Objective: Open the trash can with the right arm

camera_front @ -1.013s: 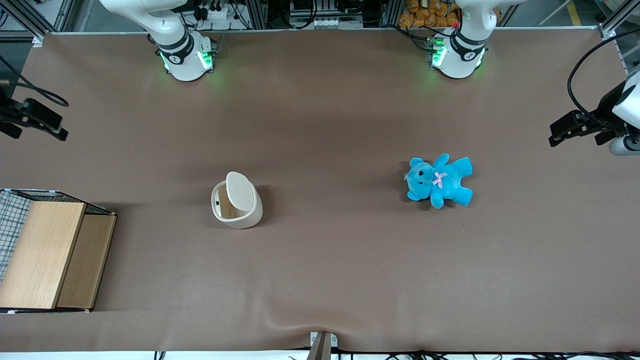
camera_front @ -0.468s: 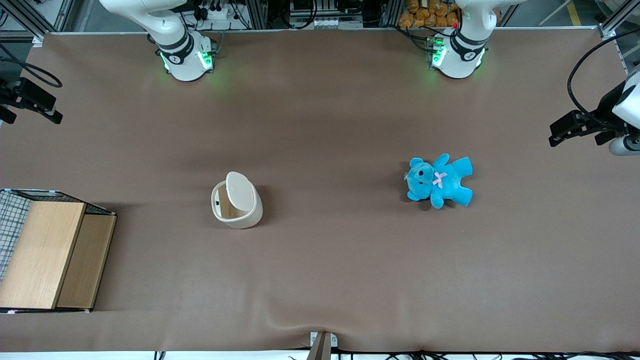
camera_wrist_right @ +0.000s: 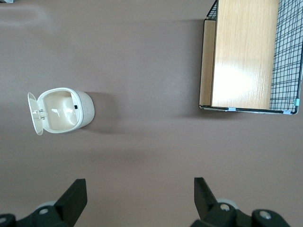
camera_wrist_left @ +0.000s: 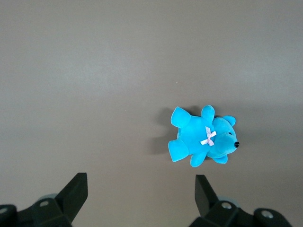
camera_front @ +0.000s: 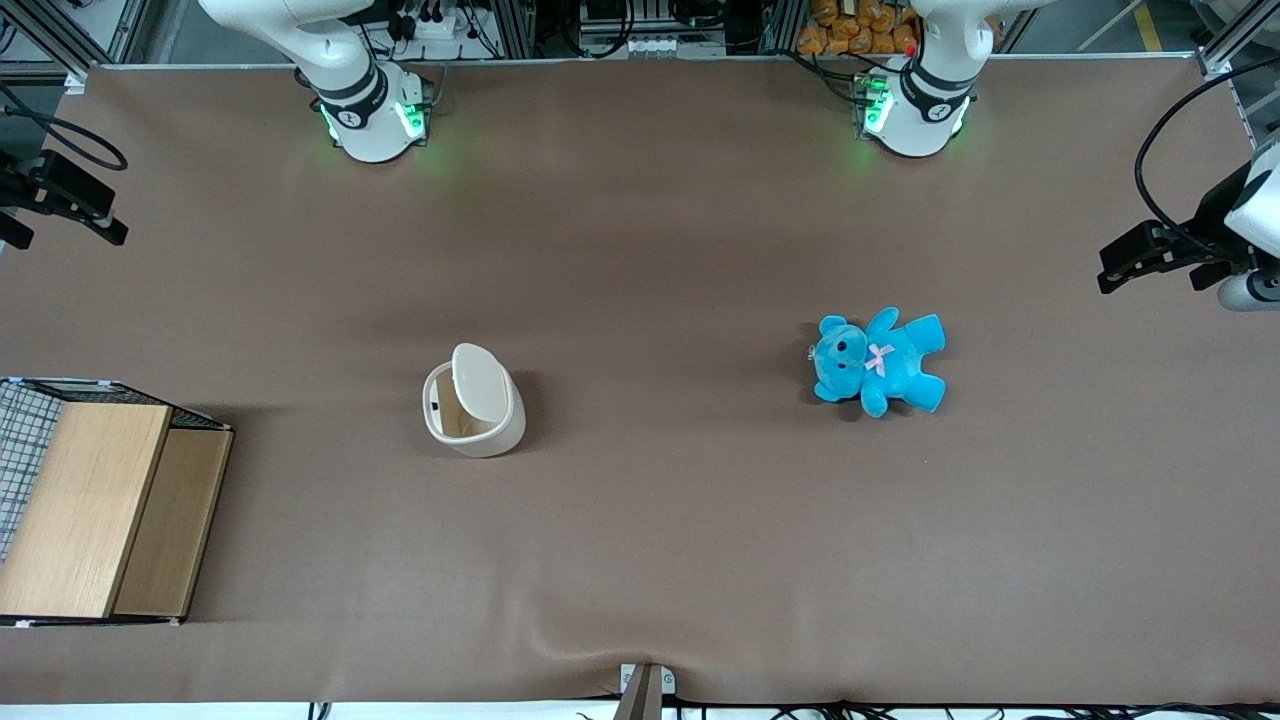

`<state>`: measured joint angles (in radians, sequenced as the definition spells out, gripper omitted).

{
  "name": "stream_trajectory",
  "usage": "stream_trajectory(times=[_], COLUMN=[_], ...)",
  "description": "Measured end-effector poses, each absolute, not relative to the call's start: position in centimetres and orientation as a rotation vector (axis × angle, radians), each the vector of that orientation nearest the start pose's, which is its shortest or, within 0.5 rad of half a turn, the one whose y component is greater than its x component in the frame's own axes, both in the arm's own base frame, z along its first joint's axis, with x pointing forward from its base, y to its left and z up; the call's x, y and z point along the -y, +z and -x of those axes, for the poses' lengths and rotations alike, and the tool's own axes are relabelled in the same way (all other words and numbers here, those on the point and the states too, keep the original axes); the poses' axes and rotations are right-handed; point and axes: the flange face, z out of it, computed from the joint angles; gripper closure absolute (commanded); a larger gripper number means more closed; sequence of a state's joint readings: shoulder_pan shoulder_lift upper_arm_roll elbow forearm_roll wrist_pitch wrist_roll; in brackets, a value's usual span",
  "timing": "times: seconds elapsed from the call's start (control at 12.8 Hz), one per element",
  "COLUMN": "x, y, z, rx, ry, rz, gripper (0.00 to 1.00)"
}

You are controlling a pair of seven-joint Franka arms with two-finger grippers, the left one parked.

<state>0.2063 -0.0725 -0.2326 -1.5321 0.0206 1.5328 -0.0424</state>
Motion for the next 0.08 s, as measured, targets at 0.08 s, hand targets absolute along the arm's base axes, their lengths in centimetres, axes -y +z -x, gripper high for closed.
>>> stream_trajectory(times=[0.08], x=[1.65], y=[67.76], z=[-52.79], rx=[0.029], ry=[-0.114], rz=[3.105], gripper=[0.00])
